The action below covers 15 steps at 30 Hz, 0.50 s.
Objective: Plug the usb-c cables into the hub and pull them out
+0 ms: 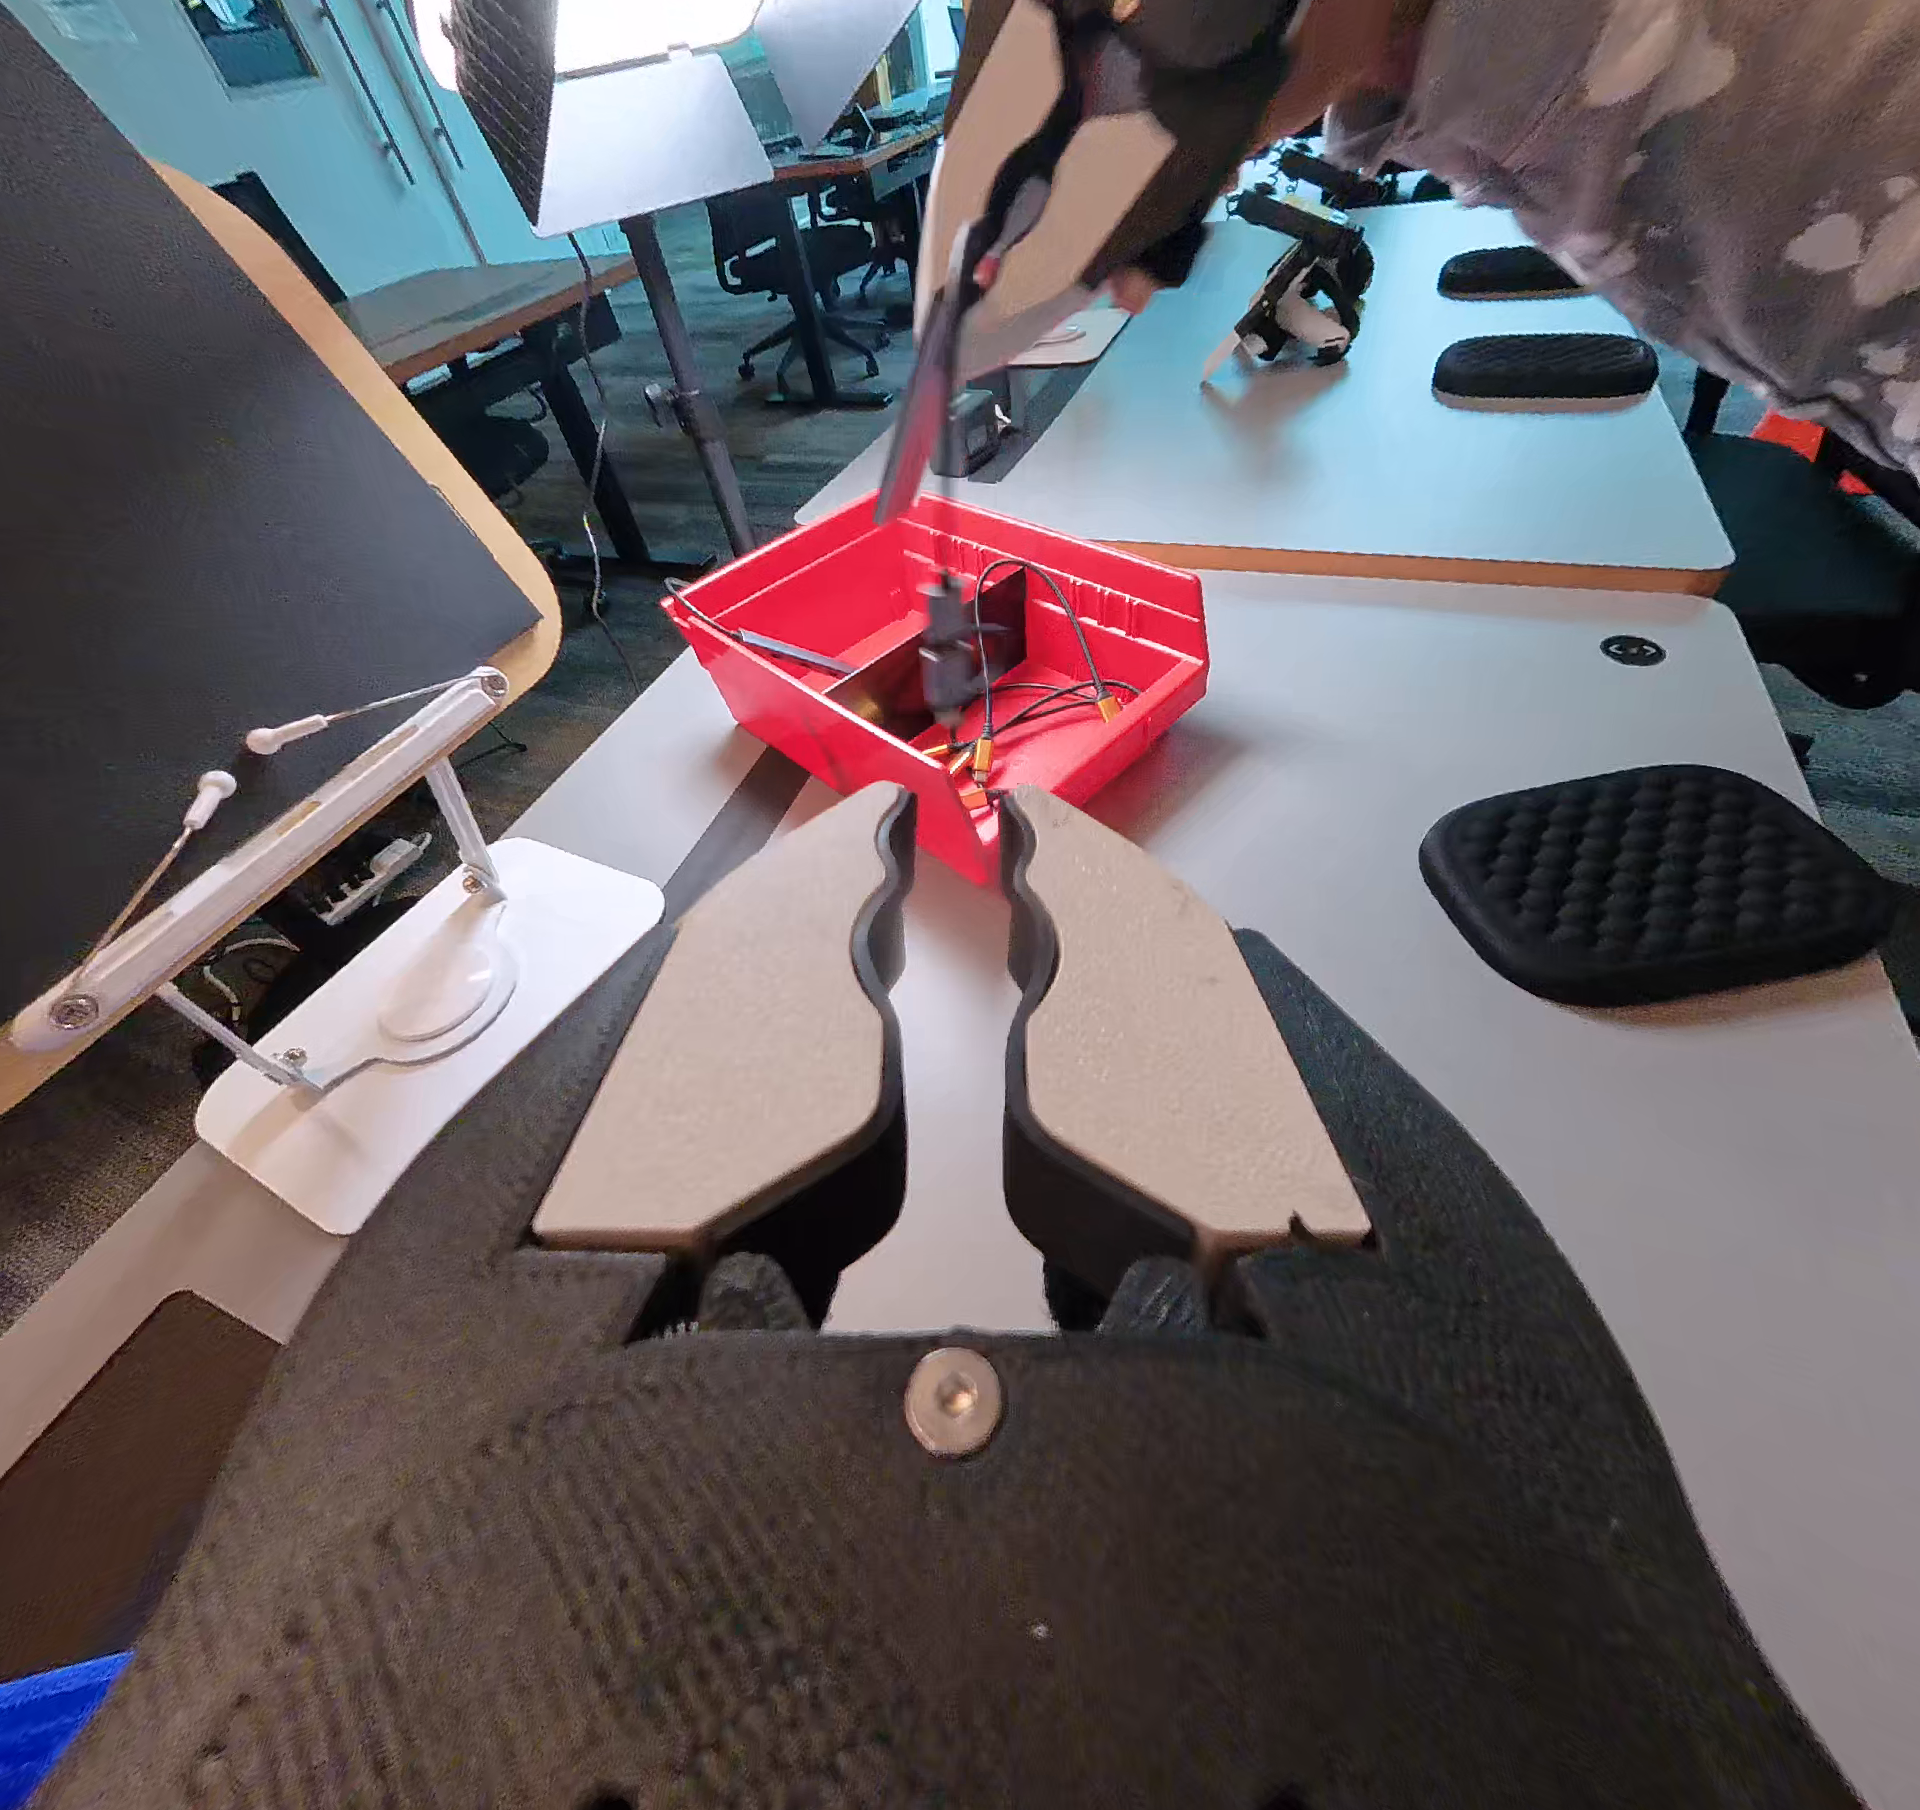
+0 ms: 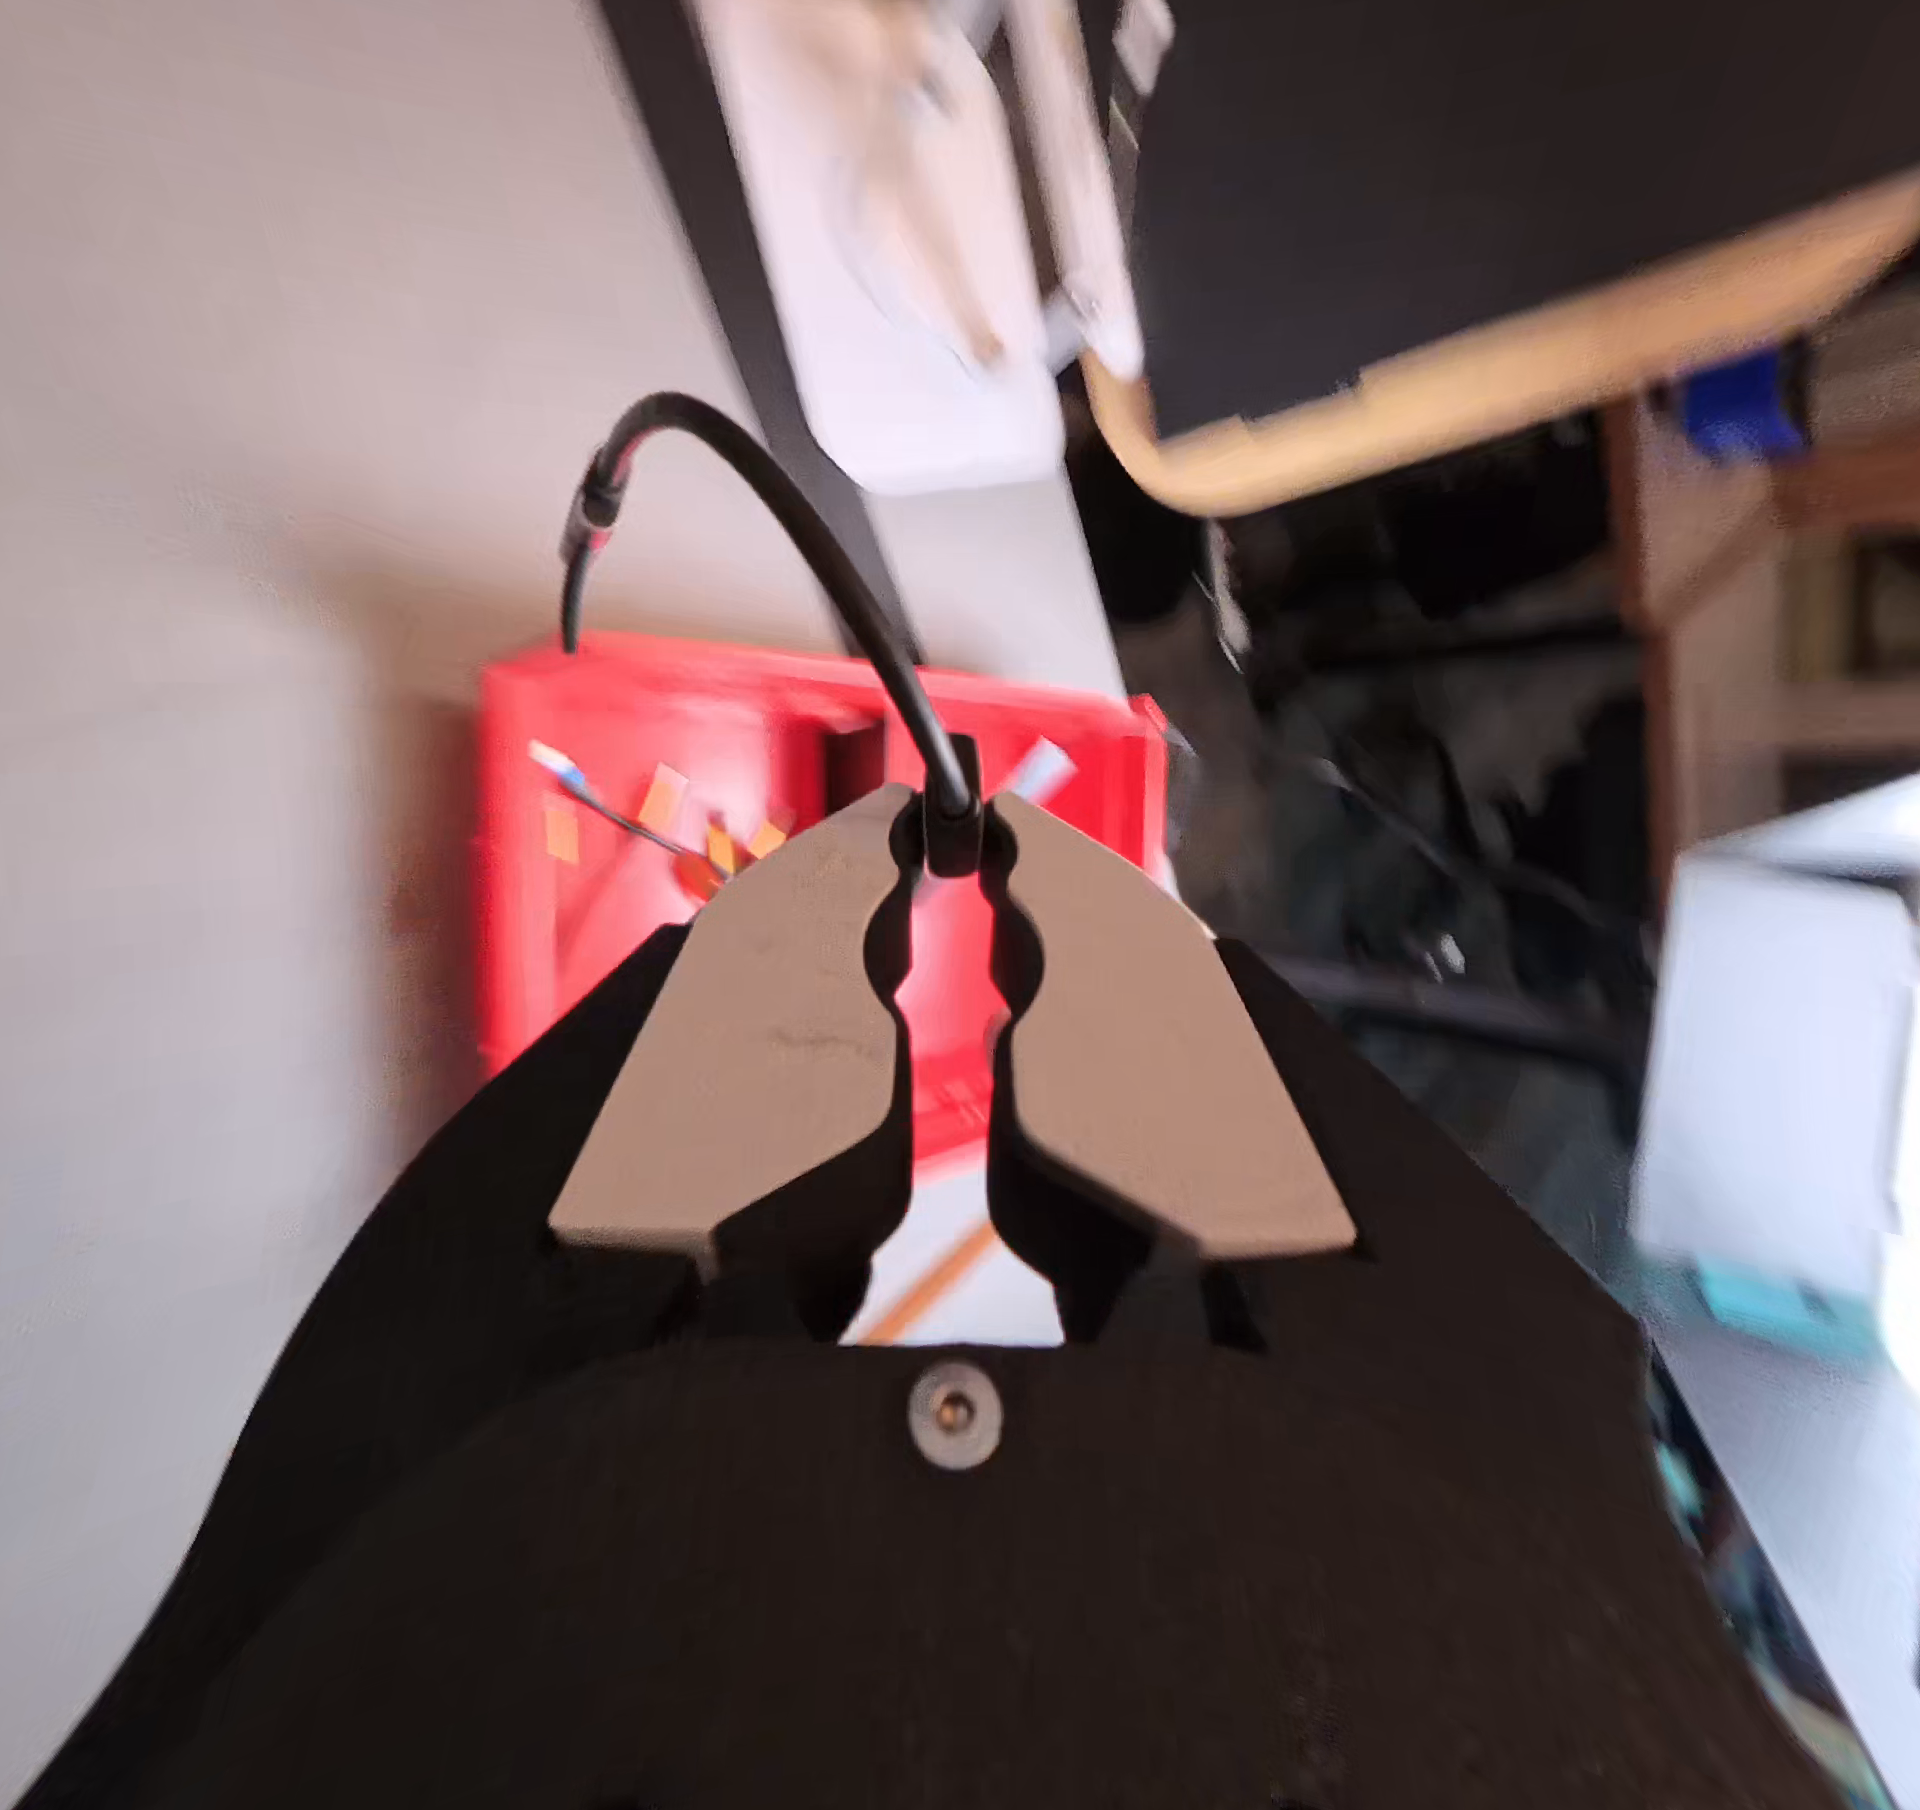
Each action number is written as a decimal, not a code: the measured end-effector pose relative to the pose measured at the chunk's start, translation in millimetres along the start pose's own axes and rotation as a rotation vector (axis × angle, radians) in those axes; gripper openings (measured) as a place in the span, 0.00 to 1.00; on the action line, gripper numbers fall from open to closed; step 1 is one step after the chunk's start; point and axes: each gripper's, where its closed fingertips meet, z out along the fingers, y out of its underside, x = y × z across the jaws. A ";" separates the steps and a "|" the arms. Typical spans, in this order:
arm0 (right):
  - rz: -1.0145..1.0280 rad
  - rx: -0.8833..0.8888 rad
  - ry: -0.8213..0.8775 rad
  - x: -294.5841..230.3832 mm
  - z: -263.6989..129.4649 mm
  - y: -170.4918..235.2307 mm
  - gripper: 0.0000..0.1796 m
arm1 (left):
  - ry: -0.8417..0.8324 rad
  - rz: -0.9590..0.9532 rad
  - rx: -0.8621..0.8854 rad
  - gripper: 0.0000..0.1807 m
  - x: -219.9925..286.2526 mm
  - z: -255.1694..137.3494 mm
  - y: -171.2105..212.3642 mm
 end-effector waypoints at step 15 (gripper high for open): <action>0.381 -0.472 0.070 22.9 178.4 162.6 0.14 | -0.028 -0.026 -0.082 0.07 -17.6 8.0 25.1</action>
